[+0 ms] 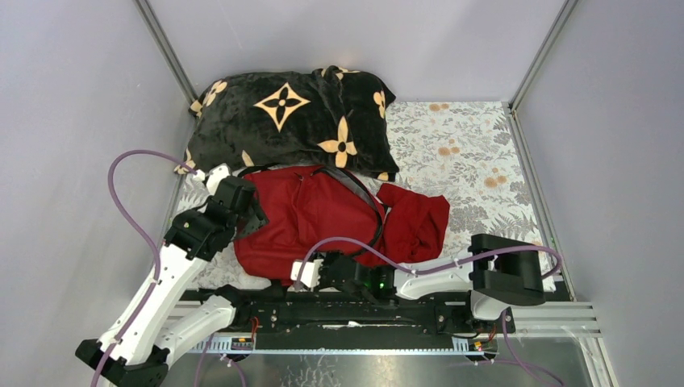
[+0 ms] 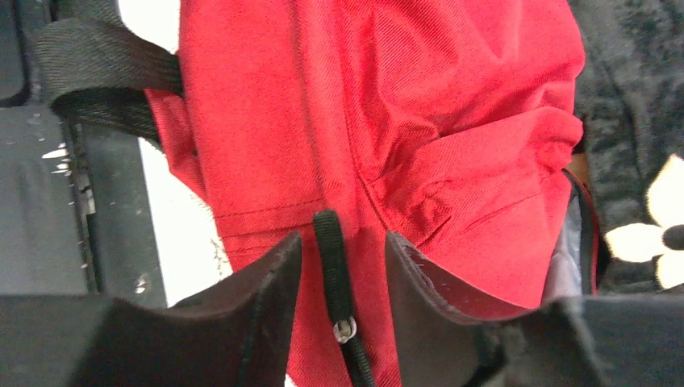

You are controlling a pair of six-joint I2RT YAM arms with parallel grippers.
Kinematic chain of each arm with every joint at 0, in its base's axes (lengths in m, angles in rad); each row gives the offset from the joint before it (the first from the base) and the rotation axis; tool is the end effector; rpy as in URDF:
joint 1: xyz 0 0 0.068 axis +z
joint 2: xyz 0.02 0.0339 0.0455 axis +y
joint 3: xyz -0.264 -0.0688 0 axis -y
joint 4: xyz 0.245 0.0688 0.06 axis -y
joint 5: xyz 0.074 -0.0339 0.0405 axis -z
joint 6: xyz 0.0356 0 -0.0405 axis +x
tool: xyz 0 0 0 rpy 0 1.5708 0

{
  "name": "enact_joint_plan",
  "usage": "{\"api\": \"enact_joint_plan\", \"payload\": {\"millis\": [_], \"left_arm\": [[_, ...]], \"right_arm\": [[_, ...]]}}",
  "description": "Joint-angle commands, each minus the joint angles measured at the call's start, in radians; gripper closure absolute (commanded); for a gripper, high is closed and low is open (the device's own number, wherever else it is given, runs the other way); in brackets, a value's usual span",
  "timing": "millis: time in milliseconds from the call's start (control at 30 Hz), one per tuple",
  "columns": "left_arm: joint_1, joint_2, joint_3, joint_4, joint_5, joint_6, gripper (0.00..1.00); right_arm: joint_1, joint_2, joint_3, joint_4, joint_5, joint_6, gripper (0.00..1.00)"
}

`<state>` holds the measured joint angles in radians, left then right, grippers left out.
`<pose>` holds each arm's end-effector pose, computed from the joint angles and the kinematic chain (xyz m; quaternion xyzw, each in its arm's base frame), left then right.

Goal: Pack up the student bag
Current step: Zip the student bag at the center of the board.

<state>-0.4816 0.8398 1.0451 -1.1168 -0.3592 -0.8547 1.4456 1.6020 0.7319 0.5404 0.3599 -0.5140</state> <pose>0.1273 -0.0524 0.3339 -0.2295 0.9041 -0.0647 0.3547 0.0541 0.3294 0.1940 -0.6067 0.5324 0.1268 0.5765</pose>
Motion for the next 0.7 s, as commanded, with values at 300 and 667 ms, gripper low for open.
{"api": "enact_joint_plan", "payload": {"millis": [300,667], "left_arm": [[0.008,0.034,-0.085,-0.023,0.061,-0.062,0.45],[0.007,0.054,-0.269,0.156,0.427,0.022,0.18]], "right_arm": [[0.007,-0.027,0.019,0.103,0.121,-0.008,0.92],[0.007,-0.157,-0.089,0.049,0.098,0.117,1.0]]}}
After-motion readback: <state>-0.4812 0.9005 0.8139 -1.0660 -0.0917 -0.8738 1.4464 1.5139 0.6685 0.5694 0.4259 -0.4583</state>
